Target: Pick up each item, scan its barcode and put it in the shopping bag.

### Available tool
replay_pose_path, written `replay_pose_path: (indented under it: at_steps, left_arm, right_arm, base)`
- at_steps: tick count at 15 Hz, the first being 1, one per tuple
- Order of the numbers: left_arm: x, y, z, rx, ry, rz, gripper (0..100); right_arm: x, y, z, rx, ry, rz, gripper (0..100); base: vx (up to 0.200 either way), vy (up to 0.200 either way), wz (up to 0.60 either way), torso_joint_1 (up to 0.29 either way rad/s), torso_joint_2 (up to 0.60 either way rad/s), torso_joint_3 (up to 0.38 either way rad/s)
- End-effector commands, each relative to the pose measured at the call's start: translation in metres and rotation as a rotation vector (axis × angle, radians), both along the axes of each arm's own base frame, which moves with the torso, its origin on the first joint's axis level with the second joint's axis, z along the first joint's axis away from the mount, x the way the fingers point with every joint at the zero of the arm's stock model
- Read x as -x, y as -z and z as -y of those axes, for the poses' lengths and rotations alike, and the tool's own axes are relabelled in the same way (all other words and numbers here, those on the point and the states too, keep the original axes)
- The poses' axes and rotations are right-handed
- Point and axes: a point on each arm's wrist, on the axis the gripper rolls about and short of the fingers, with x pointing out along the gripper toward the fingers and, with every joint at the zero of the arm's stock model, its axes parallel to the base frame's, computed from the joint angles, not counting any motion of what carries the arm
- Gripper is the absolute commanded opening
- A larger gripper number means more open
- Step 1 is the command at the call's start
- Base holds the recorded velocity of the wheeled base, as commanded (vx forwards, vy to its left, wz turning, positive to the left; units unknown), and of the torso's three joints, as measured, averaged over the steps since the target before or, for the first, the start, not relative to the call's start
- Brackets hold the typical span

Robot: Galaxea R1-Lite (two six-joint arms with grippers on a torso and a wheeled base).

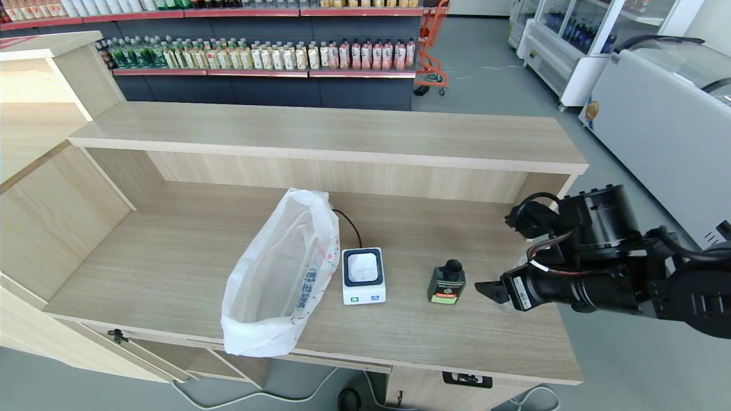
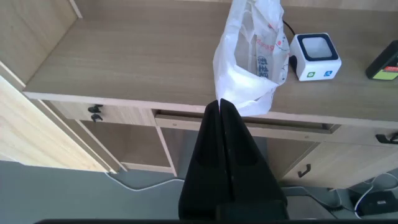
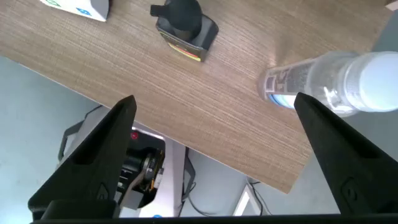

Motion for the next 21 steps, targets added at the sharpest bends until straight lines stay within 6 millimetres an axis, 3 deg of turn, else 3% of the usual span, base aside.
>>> replay_pose_path:
  at_steps: [1, 5, 14, 21]
  left_arm:
    - [0.0, 0.0, 0.0, 0.0, 0.0, 0.0, 0]
    - [0.0, 0.0, 0.0, 0.0, 0.0, -0.001, 0]
    - [0.0, 0.0, 0.0, 0.0, 0.0, 0.0, 0]
    - [0.0, 0.0, 0.0, 0.0, 0.0, -0.001, 0]
  right_arm:
    - [-0.013, 0.03, -0.02, 0.048, -0.041, -0.082, 100]
    - [-0.015, 0.044, -0.02, 0.094, -0.052, -0.117, 100]
    - [-0.052, 0.087, -0.03, 0.115, -0.112, 0.034, 100]
    - [-0.082, 0.105, -0.039, 0.082, -0.198, 0.094, 100]
  base:
    - [0.0, 0.0, 0.0, 0.0, 0.0, 0.0]
    - [0.0, 0.0, 0.0, 0.0, 0.0, 0.0]
    - [0.0, 0.0, 0.0, 0.0, 0.0, 0.0]
    - [0.0, 0.0, 0.0, 0.0, 0.0, 0.0]
